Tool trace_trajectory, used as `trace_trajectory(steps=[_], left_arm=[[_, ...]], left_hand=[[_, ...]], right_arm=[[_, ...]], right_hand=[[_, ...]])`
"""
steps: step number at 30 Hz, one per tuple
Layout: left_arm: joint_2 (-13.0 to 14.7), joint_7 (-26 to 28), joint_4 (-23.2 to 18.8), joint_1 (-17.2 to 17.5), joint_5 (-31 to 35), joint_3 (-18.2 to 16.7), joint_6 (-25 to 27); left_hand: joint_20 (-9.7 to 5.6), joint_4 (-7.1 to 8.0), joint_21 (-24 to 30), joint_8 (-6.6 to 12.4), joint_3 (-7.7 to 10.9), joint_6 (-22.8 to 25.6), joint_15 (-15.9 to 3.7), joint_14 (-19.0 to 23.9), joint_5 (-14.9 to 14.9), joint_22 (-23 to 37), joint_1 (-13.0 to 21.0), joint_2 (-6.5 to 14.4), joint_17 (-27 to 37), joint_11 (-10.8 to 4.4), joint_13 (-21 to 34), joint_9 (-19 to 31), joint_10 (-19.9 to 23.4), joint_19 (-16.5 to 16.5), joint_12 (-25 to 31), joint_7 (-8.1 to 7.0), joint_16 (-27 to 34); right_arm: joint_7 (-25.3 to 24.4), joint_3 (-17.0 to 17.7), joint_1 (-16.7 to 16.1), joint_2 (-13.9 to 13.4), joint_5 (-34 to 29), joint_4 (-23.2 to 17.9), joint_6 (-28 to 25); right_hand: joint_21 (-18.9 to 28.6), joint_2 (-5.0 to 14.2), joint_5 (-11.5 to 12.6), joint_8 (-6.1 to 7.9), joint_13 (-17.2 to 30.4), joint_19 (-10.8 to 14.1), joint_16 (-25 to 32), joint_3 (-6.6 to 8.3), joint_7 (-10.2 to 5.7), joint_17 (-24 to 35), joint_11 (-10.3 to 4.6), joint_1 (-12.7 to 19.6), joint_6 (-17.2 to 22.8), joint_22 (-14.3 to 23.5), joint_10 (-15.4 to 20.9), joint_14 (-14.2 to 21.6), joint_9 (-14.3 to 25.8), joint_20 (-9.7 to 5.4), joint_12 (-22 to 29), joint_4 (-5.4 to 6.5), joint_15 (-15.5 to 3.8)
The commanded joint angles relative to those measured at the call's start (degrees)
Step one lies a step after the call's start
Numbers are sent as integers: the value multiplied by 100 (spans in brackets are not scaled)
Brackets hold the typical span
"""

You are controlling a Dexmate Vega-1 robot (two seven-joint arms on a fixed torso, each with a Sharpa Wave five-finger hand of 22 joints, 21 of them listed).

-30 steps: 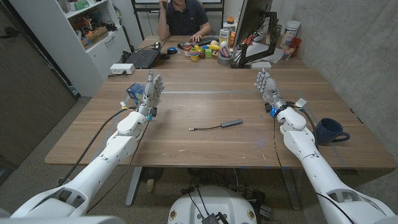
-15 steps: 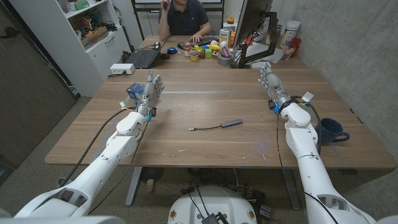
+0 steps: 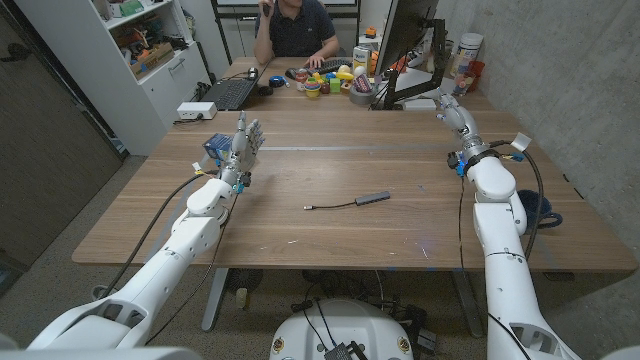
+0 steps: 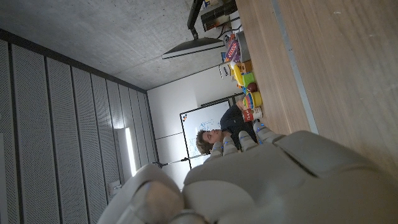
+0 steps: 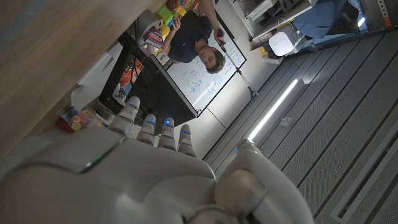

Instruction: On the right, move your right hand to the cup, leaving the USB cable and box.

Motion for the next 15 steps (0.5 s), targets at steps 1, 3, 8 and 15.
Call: trace_trajectory(steps=[1,3,8,15], left_arm=[[-87,-133,112,-52,65,-77,-7],[-97,-150,125,-60,77,-83,-12],[-124,-181,150,-78,98,-98,-11],[-149,-217,174,-99,134,-105,6]], left_hand=[[-3,17,-5,28,-5,-737,-3,-885,37,22,7,548,28,-4,18,20,-774,-1,37,-22,24],[-5,17,-7,27,-6,-738,-4,-886,37,22,7,547,28,-7,18,20,-776,1,36,-25,24],[-5,17,-12,26,-11,-740,-3,-887,37,23,6,545,28,-15,18,20,-775,4,36,-26,23],[-5,17,-22,25,-19,-743,-3,-887,38,23,5,541,28,-10,18,20,-778,9,35,-23,22]], right_arm=[[-201,197,-168,204,-1074,-769,149],[-227,204,-186,203,-1222,-855,181],[-237,264,-213,147,-1551,-1038,227],[-38,437,-265,-47,-1897,-1282,184]], right_hand=[[4,-82,-19,86,44,185,46,-31,-103,15,57,123,366,-3,374,245,26,8,86,-109,6],[5,-93,-18,108,48,235,43,-38,-174,16,33,156,468,-3,433,279,29,11,91,-131,10],[7,-93,-15,125,53,316,34,-32,-271,16,-11,236,586,-2,460,324,33,14,70,-181,-15],[6,-91,-19,105,56,372,21,-28,-323,17,-58,293,594,-1,430,342,35,18,36,-216,-26]])
